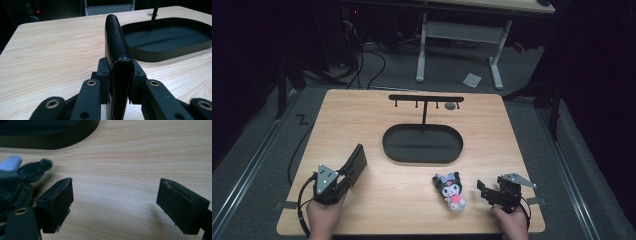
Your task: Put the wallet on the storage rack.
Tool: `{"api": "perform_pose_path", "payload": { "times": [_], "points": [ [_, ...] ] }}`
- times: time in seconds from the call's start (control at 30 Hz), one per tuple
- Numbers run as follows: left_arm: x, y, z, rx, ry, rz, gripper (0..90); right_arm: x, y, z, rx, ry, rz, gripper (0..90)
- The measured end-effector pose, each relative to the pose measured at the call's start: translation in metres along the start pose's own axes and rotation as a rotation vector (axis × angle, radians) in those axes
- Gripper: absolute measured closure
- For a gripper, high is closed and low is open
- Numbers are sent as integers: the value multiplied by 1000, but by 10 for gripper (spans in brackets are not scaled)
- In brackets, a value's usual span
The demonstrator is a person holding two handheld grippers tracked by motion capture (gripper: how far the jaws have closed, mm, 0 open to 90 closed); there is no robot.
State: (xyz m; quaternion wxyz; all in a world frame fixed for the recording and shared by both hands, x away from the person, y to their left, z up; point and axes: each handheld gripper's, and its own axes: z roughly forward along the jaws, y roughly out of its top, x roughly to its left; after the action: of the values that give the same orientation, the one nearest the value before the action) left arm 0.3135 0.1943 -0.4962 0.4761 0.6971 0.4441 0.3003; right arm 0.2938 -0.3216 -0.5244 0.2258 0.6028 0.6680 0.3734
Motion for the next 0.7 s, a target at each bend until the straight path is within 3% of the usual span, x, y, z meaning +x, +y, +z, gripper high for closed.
{"api": "perform_pose_path", "payload": {
  "times": [0.23,0.27,0.37,0.47,0.7],
  "points": [
    [-2,1,-3,-24,-4,2,752,8,3,-4,15,43,-43,147],
    [-2,1,-3,-24,-4,2,752,8,3,-5,22,40,-78,147],
    [-2,1,-4,-26,-16,-5,752,8,-1,-11,30,41,-116,146],
    [-3,1,-3,-35,-35,-17,751,4,-13,-23,-13,45,-117,144],
    [-14,8,-3,-63,-56,-17,750,1,-14,-32,-65,83,-135,128]
  ]
}}
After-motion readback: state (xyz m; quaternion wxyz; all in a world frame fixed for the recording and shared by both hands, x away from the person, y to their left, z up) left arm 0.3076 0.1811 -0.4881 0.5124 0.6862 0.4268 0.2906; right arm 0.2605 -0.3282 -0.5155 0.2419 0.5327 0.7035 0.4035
